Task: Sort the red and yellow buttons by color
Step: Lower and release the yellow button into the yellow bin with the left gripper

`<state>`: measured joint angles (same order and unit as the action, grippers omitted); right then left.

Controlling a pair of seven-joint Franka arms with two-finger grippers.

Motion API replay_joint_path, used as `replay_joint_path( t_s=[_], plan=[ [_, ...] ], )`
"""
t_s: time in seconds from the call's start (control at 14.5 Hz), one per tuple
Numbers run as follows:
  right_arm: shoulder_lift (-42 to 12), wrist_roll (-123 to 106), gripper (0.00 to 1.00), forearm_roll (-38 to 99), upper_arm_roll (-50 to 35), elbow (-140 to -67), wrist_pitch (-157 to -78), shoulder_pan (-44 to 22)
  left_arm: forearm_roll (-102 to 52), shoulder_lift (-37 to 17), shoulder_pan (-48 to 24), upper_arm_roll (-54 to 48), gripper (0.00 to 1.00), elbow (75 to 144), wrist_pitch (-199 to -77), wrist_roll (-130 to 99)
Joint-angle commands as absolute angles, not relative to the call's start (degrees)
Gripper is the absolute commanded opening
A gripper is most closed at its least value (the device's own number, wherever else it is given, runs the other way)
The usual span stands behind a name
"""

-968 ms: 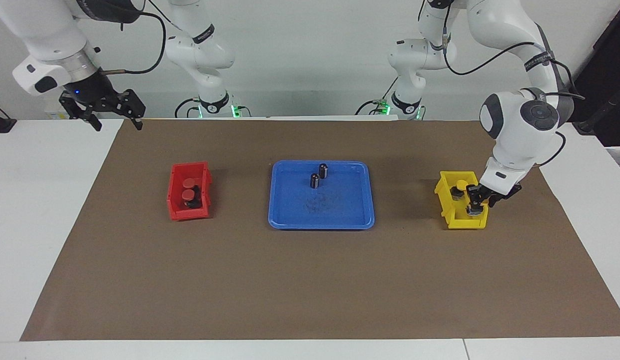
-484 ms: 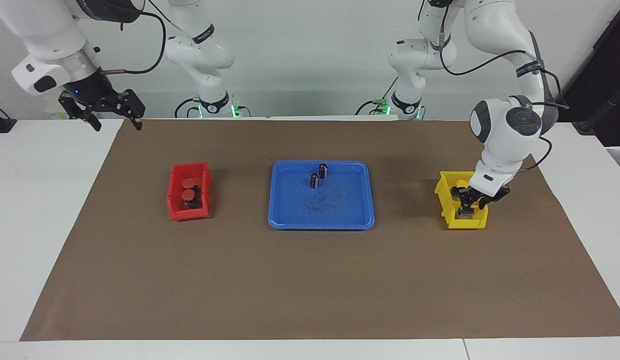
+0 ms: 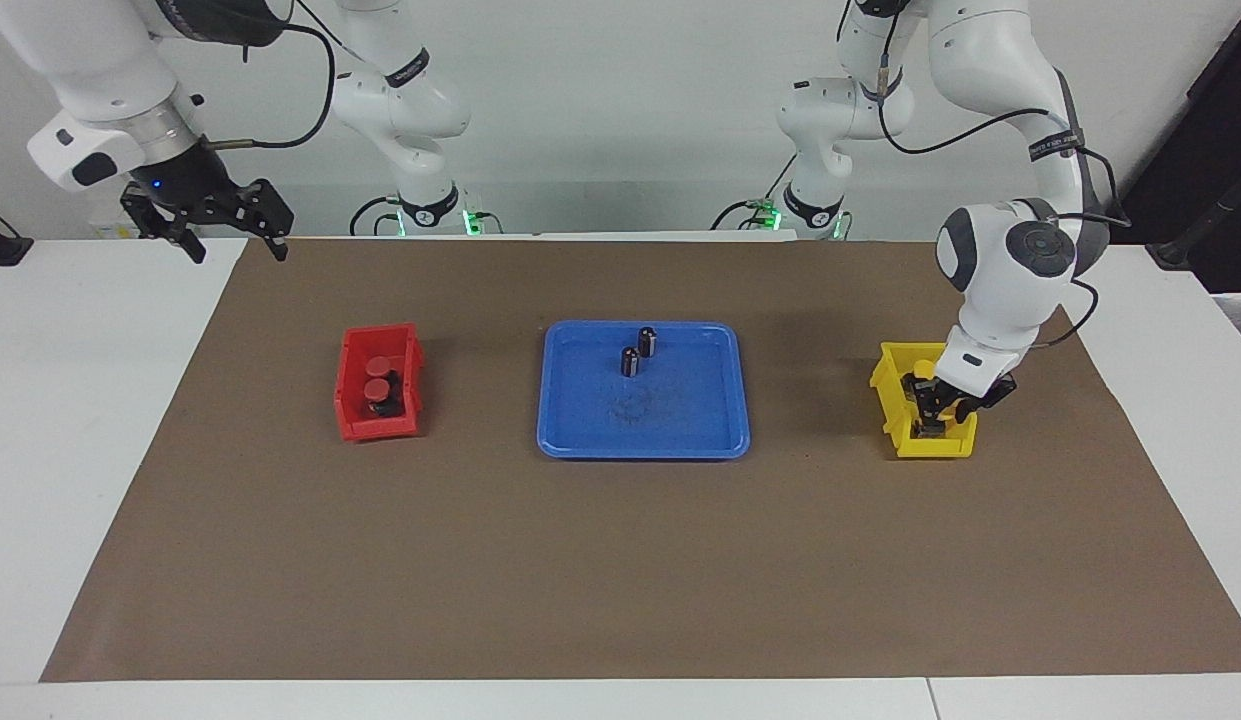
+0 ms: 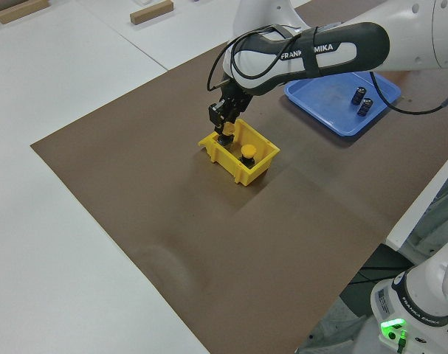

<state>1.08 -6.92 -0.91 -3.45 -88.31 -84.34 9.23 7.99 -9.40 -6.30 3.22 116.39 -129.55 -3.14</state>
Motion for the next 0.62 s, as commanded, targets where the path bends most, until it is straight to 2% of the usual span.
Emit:
replay_joint_path(
  t_s=[0.0,0.14,0.21,0.35,0.55],
  plan=[
    [0.79,-5.89,1.00,-1.14,-3.78,-87.80,-84.64,9.32,9.67,-8.88,-5.80,3.08,0.62,116.19,-129.91,-2.81],
    [0.79,-5.89,1.00,-1.14,-3.78,-87.80,-84.73,9.32,9.67,-8.70,-5.80,3.08,0.65,115.58,-129.38,-2.90],
    [0.79,-5.89,1.00,-1.14,-3.78,-87.80,-84.73,9.32,9.67,-8.53,-5.80,3.08,0.69,114.62,-128.16,-2.90],
    [0.79,-5.89,1.00,-1.14,-3.78,-87.80,-84.73,9.32,9.75,-8.18,-6.50,2.99,0.98,110.06,-121.59,-2.81],
    [0.79,-5.89,1.00,-1.14,-3.78,-87.80,-84.73,9.32,9.41,-8.17,-9.39,2.37,1.00,103.03,-110.69,-2.81]
  ],
)
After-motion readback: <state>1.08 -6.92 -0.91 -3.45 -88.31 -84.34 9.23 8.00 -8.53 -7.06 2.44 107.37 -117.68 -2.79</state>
